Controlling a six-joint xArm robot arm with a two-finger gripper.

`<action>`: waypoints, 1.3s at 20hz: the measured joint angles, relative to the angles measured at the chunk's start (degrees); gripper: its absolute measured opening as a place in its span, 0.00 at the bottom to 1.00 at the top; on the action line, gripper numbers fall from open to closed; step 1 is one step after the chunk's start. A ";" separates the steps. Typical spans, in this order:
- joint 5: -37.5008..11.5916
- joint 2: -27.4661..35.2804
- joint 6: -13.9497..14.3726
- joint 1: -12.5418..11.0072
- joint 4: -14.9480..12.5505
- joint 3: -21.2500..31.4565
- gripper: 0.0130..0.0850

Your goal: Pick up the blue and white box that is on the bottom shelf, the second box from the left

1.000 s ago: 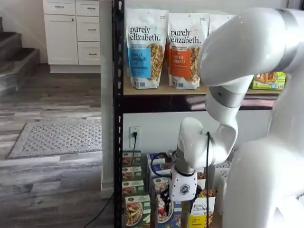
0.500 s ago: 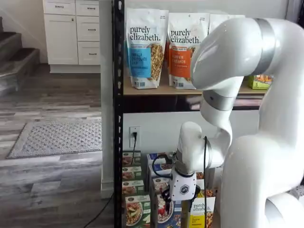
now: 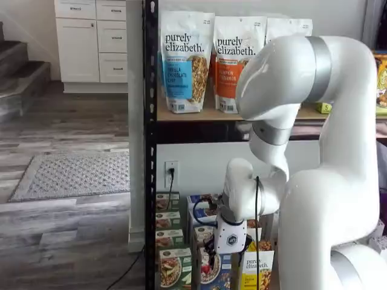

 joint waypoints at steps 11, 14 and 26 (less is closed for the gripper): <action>1.54 7.08 0.75 -0.83 -1.61 -9.23 1.00; 2.59 8.62 -0.06 -1.04 -1.00 -11.70 1.00; 5.00 13.90 0.21 -2.24 -2.46 -20.02 1.00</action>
